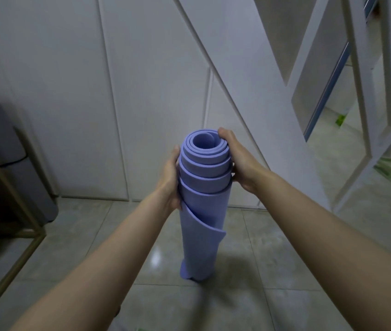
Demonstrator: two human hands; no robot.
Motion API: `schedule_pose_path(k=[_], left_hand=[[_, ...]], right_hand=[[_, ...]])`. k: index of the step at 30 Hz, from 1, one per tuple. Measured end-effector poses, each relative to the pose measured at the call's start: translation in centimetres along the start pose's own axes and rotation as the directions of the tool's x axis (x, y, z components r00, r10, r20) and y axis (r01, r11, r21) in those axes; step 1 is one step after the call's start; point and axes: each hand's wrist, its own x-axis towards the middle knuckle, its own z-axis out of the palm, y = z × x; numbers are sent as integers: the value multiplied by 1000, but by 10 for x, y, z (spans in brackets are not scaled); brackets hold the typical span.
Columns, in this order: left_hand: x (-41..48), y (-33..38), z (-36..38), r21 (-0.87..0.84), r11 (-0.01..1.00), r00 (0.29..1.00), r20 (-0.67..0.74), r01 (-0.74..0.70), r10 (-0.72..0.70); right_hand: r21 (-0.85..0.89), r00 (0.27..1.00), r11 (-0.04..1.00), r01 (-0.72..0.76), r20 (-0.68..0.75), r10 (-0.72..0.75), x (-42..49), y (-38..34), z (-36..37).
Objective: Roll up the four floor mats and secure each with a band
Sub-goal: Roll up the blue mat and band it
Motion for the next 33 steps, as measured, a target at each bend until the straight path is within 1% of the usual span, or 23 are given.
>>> schedule_pose_path(k=[3,6,9,11,13,15,18,20,23,26,28,30,33], left_hand=[[2,1,6,15,1000,998,65,-12,11],[2,-4,14,95,995,990,141,-14,1],[3,-10,17,199,979,987,162,-47,14],[1,-11,21,227,972,983,182,-54,12],[6,-13,23,240,969,986,166,-56,16],[16,-17,22,243,967,992,114,-76,49],[24,-21,20,262,963,998,30,-65,60],[27,-24,19,270,960,997,8,-74,75],[32,-30,17,306,946,993,-3,-109,115],[34,-31,12,322,939,991,-18,-121,133],[37,-31,8,337,937,996,35,-94,87],[38,-33,5,355,931,993,101,-90,57],[40,-34,0,435,897,995,92,-74,38]], right_hand=[[8,1000,1000,-8,-24,8,-4,6,-9],[12,998,1000,-23,-63,24,-7,17,-22],[-3,996,1000,-27,-87,27,-10,29,-31],[-12,997,1000,-23,-80,21,-10,34,-35],[-29,996,999,-29,-90,27,-10,35,-38],[-30,994,999,-33,-106,30,-9,37,-39],[-34,983,998,-50,-176,44,-6,40,-37],[-68,971,995,-68,-232,51,-3,44,-35],[-173,953,980,-96,-299,40,1,49,-32],[-255,959,963,-88,-282,13,1,51,-27],[-282,968,956,-81,-252,8,1,48,-24],[-311,981,947,-82,-193,22,3,47,-19],[-398,984,911,-111,-171,45,5,50,-11]])
